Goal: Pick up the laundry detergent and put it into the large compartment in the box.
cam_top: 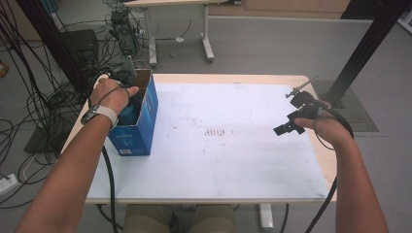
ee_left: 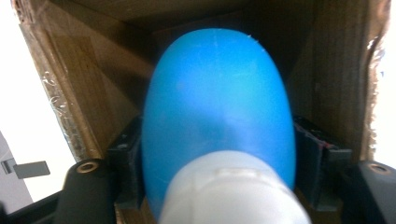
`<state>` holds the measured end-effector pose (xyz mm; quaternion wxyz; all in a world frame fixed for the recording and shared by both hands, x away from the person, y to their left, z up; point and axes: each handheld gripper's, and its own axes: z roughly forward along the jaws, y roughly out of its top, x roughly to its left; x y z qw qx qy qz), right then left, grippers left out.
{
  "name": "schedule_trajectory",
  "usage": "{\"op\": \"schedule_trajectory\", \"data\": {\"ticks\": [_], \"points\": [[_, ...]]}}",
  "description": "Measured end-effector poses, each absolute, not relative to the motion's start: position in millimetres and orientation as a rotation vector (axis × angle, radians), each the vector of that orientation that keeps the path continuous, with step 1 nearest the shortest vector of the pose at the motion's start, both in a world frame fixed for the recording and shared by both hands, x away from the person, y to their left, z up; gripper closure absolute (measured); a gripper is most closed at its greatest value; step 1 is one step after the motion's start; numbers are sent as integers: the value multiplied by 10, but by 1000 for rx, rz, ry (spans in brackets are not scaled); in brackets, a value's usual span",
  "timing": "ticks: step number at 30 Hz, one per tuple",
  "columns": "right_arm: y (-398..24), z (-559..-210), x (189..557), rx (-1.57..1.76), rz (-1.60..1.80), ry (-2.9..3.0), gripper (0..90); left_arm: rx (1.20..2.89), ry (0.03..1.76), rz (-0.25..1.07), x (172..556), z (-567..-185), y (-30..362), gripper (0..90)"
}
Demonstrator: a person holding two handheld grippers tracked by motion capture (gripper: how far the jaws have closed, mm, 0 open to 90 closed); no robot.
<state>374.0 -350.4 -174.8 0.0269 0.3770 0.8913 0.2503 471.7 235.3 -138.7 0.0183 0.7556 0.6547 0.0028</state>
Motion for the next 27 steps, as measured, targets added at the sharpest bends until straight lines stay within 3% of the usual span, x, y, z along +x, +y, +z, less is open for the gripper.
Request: {"op": "schedule_trajectory", "data": {"ticks": [27], "points": [[-3454,-1723,3760,1154,769,2761,80,2383,1973,29,4686,-1263,2385,269]]}}
